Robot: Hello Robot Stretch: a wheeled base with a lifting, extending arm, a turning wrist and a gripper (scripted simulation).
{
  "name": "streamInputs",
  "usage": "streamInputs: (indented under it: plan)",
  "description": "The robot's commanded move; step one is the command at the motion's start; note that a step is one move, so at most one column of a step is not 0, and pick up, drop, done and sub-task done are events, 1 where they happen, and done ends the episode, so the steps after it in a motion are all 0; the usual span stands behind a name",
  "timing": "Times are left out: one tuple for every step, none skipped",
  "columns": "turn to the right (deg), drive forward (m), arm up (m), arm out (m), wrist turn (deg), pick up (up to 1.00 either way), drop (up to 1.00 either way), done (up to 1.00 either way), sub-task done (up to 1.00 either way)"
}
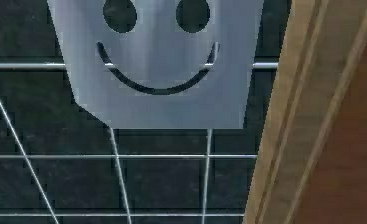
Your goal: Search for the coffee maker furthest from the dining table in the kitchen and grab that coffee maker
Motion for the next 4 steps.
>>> streamInputs:
  plan:
    - [-45.0,0.0,0.0,0.0,0.0,0.0,0.0,0.0,0.0]
    - [-45.0,0.0,0.0,0.0,0.0,0.0,0.0,0.0,0.0]
    - [-45.0,0.0,0.0,0.0,0.0,0.0,0.0,0.0,0.0]
    - [-42.0,0.0,0.0,0.0,0.0,0.0,0.0,0.0,0.0]
